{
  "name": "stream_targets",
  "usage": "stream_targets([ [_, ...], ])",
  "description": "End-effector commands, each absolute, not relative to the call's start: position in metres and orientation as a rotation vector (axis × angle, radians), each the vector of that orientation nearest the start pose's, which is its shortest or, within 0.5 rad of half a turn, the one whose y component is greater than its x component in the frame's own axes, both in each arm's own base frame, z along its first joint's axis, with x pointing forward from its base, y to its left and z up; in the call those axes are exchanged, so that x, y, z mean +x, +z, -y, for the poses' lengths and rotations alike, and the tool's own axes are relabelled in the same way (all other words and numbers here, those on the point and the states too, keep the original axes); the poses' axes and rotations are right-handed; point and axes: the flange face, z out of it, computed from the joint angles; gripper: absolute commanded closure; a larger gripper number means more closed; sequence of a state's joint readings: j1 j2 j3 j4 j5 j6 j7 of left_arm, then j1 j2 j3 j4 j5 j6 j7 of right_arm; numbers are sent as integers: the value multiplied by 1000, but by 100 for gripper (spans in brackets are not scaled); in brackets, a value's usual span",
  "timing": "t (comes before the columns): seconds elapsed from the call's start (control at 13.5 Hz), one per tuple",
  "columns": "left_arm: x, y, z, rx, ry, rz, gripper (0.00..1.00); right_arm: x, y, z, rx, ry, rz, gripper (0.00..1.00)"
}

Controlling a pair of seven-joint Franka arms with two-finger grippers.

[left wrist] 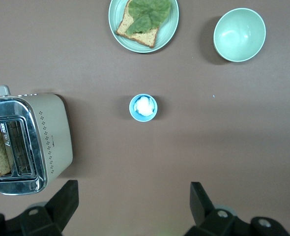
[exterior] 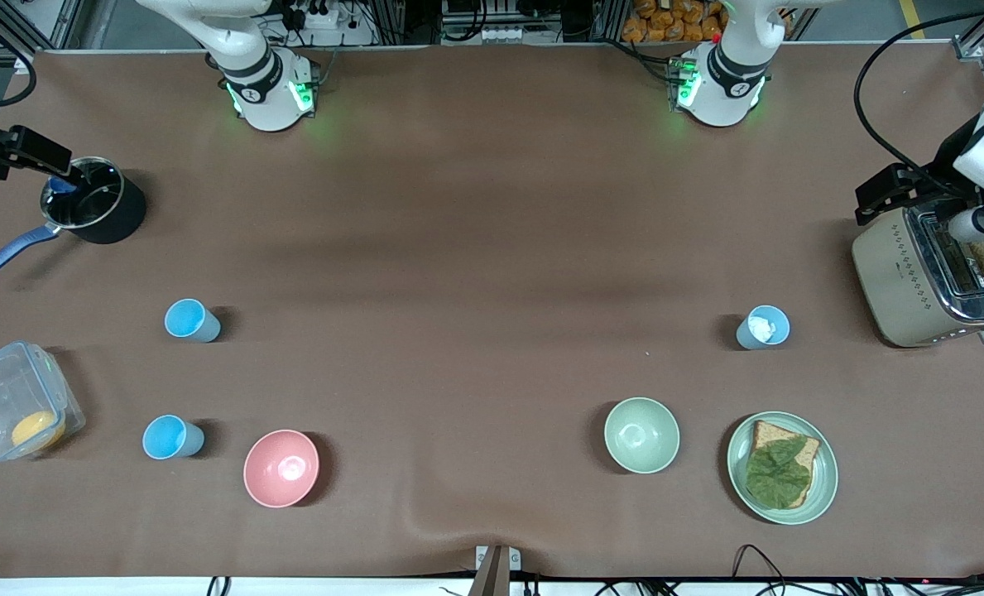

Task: Stack blue cups with both arms
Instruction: 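Grasp a blue cup with the right gripper while the left gripper grasps another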

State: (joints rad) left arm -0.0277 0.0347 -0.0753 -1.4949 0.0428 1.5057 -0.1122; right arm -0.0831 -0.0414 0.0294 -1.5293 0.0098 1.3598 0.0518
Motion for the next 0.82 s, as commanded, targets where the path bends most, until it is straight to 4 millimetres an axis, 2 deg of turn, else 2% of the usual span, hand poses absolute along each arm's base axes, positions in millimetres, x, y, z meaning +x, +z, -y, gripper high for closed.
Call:
stream_targets([
  [0.0, 547, 640, 51, -3119, 54, -15, 0, 512, 646, 29, -3122, 211, -195, 0],
  [0.22, 554, 629, 44, -3111, 89, 2, 0, 512, 643, 29, -3119, 223, -197, 0],
  [0.37, 569, 607, 43, -3120, 118, -21, 0, 513, 638, 30, -3120, 238, -197, 0],
  [0.45, 580, 588, 43, -3121, 125, -22, 0, 514, 632, 31, -3118, 257, -200, 0],
  [0.52, 589, 570, 39, -3119, 134, -11, 0, 516, 621, 32, -3114, 293, -202, 0],
  [0.59, 599, 547, 20, -3128, 112, 19, 0, 523, 598, 32, -3107, 354, -202, 0],
  [0.67, 605, 521, 13, -3139, 60, 19, 0, 533, 578, 35, -3098, 407, -206, 0],
  [0.74, 606, 488, 13, -3142, 14, 16, 0, 549, 547, 37, -3087, 470, -205, 0],
])
